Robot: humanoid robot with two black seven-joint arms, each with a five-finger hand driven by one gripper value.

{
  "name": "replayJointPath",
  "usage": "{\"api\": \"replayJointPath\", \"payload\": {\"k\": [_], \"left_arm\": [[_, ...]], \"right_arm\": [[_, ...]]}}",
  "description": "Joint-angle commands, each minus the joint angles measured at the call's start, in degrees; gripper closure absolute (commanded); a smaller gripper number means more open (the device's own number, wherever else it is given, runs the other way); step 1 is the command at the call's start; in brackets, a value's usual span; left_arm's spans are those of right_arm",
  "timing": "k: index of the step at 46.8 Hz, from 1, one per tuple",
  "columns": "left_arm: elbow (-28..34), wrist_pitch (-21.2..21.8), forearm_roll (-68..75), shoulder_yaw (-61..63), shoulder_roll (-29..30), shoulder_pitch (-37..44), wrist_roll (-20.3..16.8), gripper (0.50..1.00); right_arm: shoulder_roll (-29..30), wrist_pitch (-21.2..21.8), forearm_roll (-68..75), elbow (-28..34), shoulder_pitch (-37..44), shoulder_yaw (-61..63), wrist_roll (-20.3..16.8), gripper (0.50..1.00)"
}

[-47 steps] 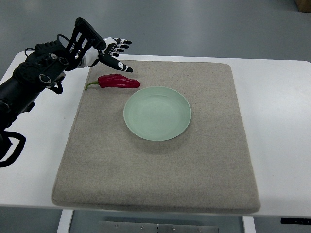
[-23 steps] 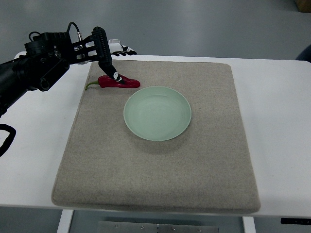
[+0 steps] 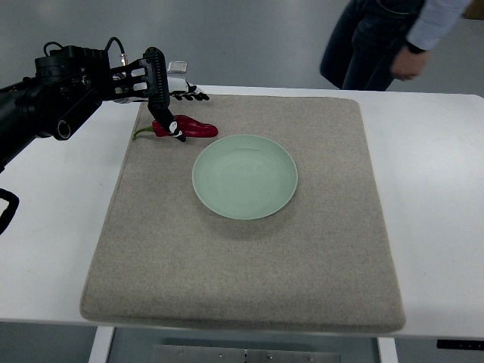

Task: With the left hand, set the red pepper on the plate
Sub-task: 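Close the left hand fingers around the red pepper body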

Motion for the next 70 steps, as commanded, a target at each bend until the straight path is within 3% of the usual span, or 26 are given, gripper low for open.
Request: {"api": "replayJointPath", "payload": {"k": [1, 17, 20, 28, 32, 47, 54, 62, 70], "left_arm": [[0.02, 0.01, -0.02, 2.15, 0.08, 0.08, 0.0, 0.525], [-0.24, 0.27, -0.11, 2.86, -0.1, 0.25, -0.09, 0.531], [-0.24, 1.41, -0.02, 2.86, -0.18, 0.43, -0.09, 0.566], [-0.24, 3.96, 1.12, 3.39, -0.36, 0.78, -0.09, 0.581], [-0.15, 4.14, 1.12, 3.47, -0.36, 0.87, -0.09, 0.587], [-0.15, 4.14, 1.21, 4.09, -0.45, 0.87, 0.0, 0.686], [0.02, 4.14, 1.21, 4.62, -0.45, 0.87, 0.0, 0.823], [0.02, 4.14, 1.12, 4.71, -0.45, 0.87, 0.09, 0.947], [0.02, 4.23, 0.95, 4.71, -0.54, 0.78, 0.18, 1.0]], "right_arm": [[0.0, 0.0, 0.0, 0.0, 0.0, -0.03, 0.0, 0.568], [0.0, 0.0, 0.0, 0.0, 0.0, -0.03, 0.0, 0.568], [0.0, 0.0, 0.0, 0.0, 0.0, -0.03, 0.0, 0.568], [0.0, 0.0, 0.0, 0.0, 0.0, -0.03, 0.0, 0.568], [0.0, 0.0, 0.0, 0.0, 0.0, -0.03, 0.0, 0.568], [0.0, 0.0, 0.0, 0.0, 0.0, 0.06, 0.0, 0.568], [0.0, 0.0, 0.0, 0.0, 0.0, -0.03, 0.0, 0.568], [0.0, 0.0, 0.0, 0.0, 0.0, -0.03, 0.0, 0.568], [0.0, 0.0, 0.0, 0.0, 0.09, 0.06, 0.0, 0.568]]}}
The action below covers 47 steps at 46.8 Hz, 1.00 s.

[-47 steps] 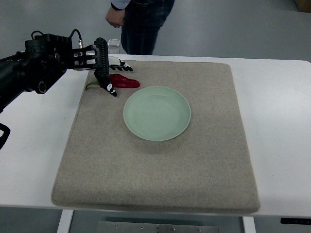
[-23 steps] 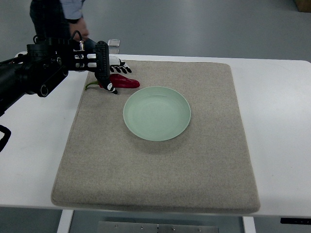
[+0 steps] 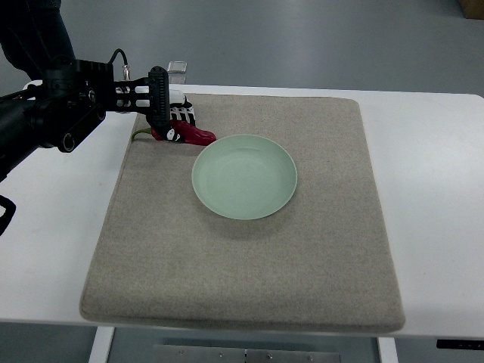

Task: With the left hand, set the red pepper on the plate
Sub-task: 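Close the left hand fingers around the red pepper body, then lift the red pepper with the left hand and carry it over the plate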

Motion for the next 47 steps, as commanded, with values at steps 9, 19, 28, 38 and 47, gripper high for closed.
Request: {"api": "replayJointPath", "payload": {"k": [9, 19, 28, 38, 47], "left_arm": [[0.09, 1.73, -1.27, -0.74, -0.11, -0.08, 0.19, 1.0], [0.09, 4.28, -5.74, -1.09, -0.2, -0.61, 0.19, 0.999], [0.0, 4.11, -19.02, -1.18, -0.11, -1.22, 0.72, 0.994], [-1.23, 3.05, -20.17, -0.66, -0.11, -0.87, 0.1, 0.99], [-6.32, 2.97, -18.77, -0.3, 0.59, -1.23, -0.16, 0.99]], "right_arm": [[0.0, 0.0, 0.0, 0.0, 0.0, -0.04, 0.0, 0.568], [0.0, 0.0, 0.0, 0.0, 0.0, -0.04, 0.0, 0.568], [0.0, 0.0, 0.0, 0.0, 0.0, -0.04, 0.0, 0.568], [0.0, 0.0, 0.0, 0.0, 0.09, -0.04, 0.0, 0.568], [0.0, 0.0, 0.0, 0.0, 0.0, -0.04, 0.0, 0.568]]}}
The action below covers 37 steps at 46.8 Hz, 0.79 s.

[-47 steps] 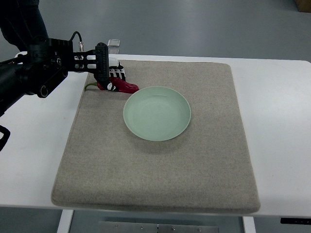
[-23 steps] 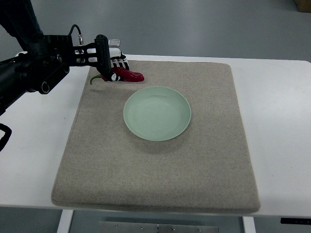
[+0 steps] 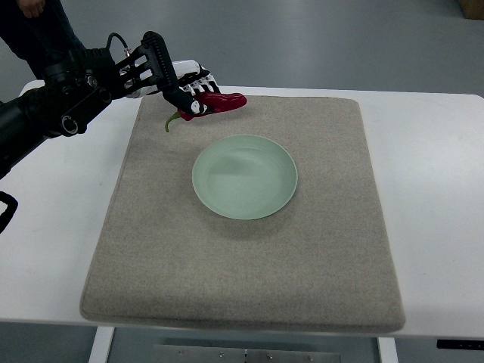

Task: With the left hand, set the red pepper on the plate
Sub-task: 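Lift the red pepper with the left hand and carry it over the plate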

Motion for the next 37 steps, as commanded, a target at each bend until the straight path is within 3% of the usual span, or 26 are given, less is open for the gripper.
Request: {"api": "replayJointPath", "payload": {"k": [1, 14, 23, 31, 37], "left_arm": [[-2.17, 0.0, 0.89, 0.1, 0.1, -0.23, -0.01, 0.99], [-11.13, 0.0, 4.5, 0.1, 0.8, -0.41, -0.8, 0.988], [-16.41, -1.49, 6.61, 0.28, 1.24, -0.32, -1.41, 0.958], [-17.47, -5.45, 10.29, 0.45, 1.33, -0.23, -1.41, 0.958], [-17.38, -5.72, 12.76, 0.45, 1.24, -0.15, -1.41, 0.958]], "right_arm": [[0.0, 0.0, 0.0, 0.0, -0.05, -0.04, 0.0, 0.568], [0.0, 0.0, 0.0, 0.0, -0.05, -0.04, 0.0, 0.568], [0.0, 0.0, 0.0, 0.0, -0.05, -0.04, 0.0, 0.568], [0.0, 0.0, 0.0, 0.0, 0.03, -0.04, 0.0, 0.568], [0.0, 0.0, 0.0, 0.0, 0.03, -0.04, 0.0, 0.568]]}}
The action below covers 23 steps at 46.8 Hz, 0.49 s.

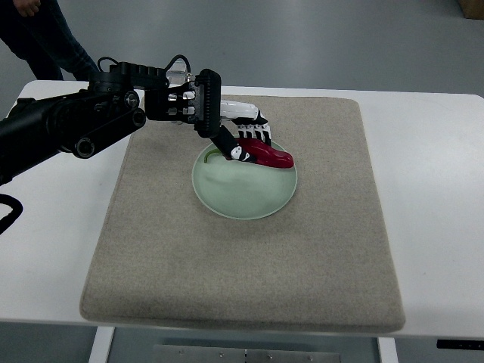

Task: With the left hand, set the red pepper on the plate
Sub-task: 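Lift the red pepper with the left hand and carry it over the plate, then lower the pepper onto the green plate and open the left hand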

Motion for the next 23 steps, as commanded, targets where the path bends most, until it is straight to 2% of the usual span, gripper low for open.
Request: {"api": "replayJointPath", "payload": {"k": [1, 11, 15, 19, 23], "left_arm": [[0.12, 0.03, 1.65, -0.01, -0.09, 0.01, 0.01, 0.96], [0.03, -0.06, 2.45, 0.08, -0.09, 0.19, 0.01, 0.952], [0.03, -0.06, 2.8, 0.26, -0.09, 0.19, 0.1, 0.922], [0.03, -0.06, 2.8, 0.26, -0.18, 0.28, 0.1, 0.915], [0.03, -0.06, 2.8, 0.26, -0.18, 0.45, 0.1, 0.862]], "right_arm": [[0.0, 0.0, 0.0, 0.0, -0.05, -0.02, 0.0, 0.568], [0.0, 0.0, 0.0, 0.0, -0.05, -0.02, 0.0, 0.568], [0.0, 0.0, 0.0, 0.0, 0.03, -0.02, 0.0, 0.568], [0.0, 0.0, 0.0, 0.0, -0.05, 0.07, 0.0, 0.568], [0.0, 0.0, 0.0, 0.0, -0.05, -0.02, 0.0, 0.568]]}}
